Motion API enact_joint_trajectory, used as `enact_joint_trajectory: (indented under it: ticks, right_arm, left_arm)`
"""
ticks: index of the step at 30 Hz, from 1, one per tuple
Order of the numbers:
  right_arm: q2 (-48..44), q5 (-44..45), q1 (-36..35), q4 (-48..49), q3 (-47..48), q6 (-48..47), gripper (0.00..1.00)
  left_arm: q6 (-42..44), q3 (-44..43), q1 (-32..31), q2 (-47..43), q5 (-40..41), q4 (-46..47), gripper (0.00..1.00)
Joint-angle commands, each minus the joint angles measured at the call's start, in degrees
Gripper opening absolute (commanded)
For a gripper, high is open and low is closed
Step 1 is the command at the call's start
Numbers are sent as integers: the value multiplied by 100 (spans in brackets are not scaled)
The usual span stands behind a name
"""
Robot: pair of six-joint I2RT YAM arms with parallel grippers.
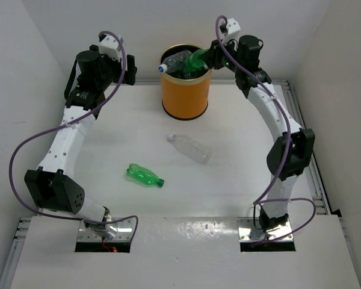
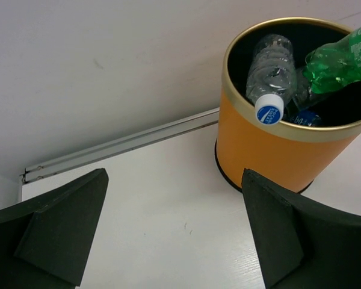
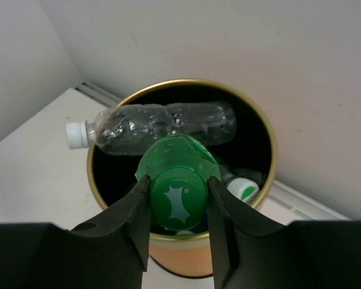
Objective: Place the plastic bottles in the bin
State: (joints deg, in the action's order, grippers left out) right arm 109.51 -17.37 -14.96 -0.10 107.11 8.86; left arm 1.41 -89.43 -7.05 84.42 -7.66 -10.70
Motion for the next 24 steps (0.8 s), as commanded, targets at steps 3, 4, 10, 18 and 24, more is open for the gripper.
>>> enact_joint_trajectory:
  ticks: [3,4,10,18,24]
  right_arm:
    - [79,-899,169,-288,600,388,0]
    - [114,-970,186,-359,670,388,0]
    - [561,-1515,186,-1158,1083,362,0]
    - [1115,-1289,28,-1897,1471,-341,0]
    - [1248,-760,-7,-1696,1435,-298,78]
  left_arm:
    - [-18,189,134,-101,72,234,100]
    - [-18,258,134,-101,72,235,100]
    - [35,382,186,-101,72,235,100]
    - [88,435,186,-49,-51,235,100]
    - [430,435,11,-49,-559,-10,100]
